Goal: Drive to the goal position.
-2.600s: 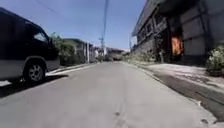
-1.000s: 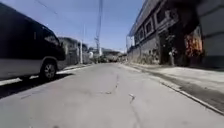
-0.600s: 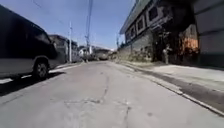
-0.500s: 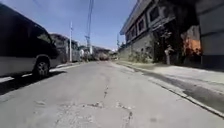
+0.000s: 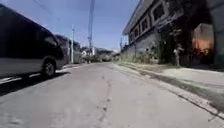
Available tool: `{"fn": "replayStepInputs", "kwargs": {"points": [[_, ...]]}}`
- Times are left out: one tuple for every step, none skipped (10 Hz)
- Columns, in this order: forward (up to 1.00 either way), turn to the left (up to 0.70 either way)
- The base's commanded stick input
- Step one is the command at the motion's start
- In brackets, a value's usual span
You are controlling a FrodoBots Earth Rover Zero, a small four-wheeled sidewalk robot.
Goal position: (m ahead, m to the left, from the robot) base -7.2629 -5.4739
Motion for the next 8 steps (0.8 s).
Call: {"fn": "replayStepInputs", "kwargs": {"points": [[1.0, 0.02], [1.0, 0.02], [1.0, 0.02], [1.0, 0.02], [1.0, 0.02], [1.0, 0.02], [1.0, -0.01], [1.0, -0.25]]}}
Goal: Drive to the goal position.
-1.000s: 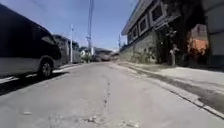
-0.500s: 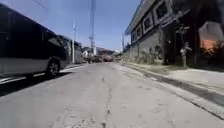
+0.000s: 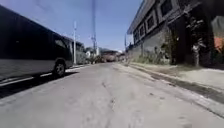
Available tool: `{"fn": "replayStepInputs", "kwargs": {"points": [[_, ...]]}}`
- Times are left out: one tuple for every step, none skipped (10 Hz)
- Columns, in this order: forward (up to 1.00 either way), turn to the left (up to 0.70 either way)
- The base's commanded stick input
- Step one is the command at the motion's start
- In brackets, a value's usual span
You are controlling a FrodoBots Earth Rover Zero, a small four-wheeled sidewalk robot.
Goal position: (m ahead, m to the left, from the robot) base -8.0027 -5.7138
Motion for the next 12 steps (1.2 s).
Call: {"fn": "replayStepInputs", "kwargs": {"points": [[1.0, -0.29], [1.0, -0.13], [1.0, 0.0], [1.0, 0.02], [1.0, 0.02], [1.0, 0.02], [1.0, 0.02], [1.0, 0.02], [1.0, 0.02], [1.0, 0.02], [1.0, 0.02], [1.0, 0.02]]}}
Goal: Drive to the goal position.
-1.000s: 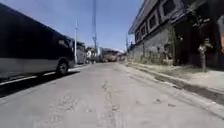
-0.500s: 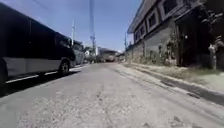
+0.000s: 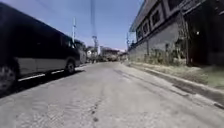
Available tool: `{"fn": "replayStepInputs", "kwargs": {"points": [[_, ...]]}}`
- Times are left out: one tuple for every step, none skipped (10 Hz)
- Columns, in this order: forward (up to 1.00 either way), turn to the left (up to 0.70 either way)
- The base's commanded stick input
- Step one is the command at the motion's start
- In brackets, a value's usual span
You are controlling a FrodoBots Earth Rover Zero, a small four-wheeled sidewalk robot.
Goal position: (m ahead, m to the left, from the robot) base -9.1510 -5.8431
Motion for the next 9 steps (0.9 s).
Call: {"fn": "replayStepInputs", "kwargs": {"points": [[1.0, -0.09], [1.0, -0.31], [1.0, -0.21], [1.0, -0.07], [1.0, 0.0], [1.0, 0.02], [1.0, 0.02], [1.0, 0.02], [1.0, 0.02]]}}
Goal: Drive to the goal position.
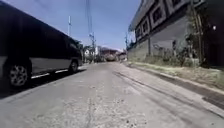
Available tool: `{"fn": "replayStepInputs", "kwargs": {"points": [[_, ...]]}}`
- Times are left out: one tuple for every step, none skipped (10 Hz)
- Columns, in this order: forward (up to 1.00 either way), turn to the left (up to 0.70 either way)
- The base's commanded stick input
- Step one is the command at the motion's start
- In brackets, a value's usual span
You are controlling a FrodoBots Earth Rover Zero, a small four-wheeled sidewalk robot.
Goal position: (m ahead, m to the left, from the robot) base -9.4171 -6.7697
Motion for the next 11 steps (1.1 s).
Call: {"fn": "replayStepInputs", "kwargs": {"points": [[1.0, 0.02], [1.0, 0.02], [1.0, 0.02], [1.0, 0.02], [1.0, 0.02], [1.0, 0.02], [1.0, 0.05], [1.0, 0.11], [1.0, 0.17], [1.0, 0.07], [1.0, 0.02]]}}
